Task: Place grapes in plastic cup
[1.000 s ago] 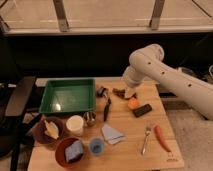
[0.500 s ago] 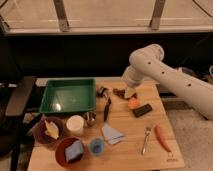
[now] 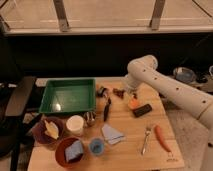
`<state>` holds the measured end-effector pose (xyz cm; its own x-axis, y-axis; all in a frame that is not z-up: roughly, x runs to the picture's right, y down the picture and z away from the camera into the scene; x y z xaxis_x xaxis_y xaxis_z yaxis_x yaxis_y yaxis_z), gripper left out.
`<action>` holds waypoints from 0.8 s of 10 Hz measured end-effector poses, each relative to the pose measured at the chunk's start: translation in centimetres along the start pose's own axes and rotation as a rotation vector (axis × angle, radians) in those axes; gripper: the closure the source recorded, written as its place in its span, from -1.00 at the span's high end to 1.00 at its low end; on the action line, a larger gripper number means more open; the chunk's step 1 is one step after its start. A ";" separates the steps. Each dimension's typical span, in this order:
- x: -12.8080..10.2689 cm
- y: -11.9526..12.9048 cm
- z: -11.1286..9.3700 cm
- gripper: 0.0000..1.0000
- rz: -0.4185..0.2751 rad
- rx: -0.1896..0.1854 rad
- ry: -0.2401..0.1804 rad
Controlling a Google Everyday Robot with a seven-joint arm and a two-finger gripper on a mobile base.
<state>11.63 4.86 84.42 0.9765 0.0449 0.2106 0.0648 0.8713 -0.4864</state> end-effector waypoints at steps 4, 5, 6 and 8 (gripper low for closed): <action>0.6 -2.7 5.6 0.30 0.006 -0.014 0.029; 0.8 -3.9 5.9 0.30 0.005 -0.001 0.042; 0.9 -5.3 5.8 0.30 0.005 0.013 0.053; 1.6 -7.3 5.7 0.30 0.012 0.038 0.078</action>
<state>11.58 1.37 93.16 0.9903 0.0183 0.1375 0.0468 0.8889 -0.4557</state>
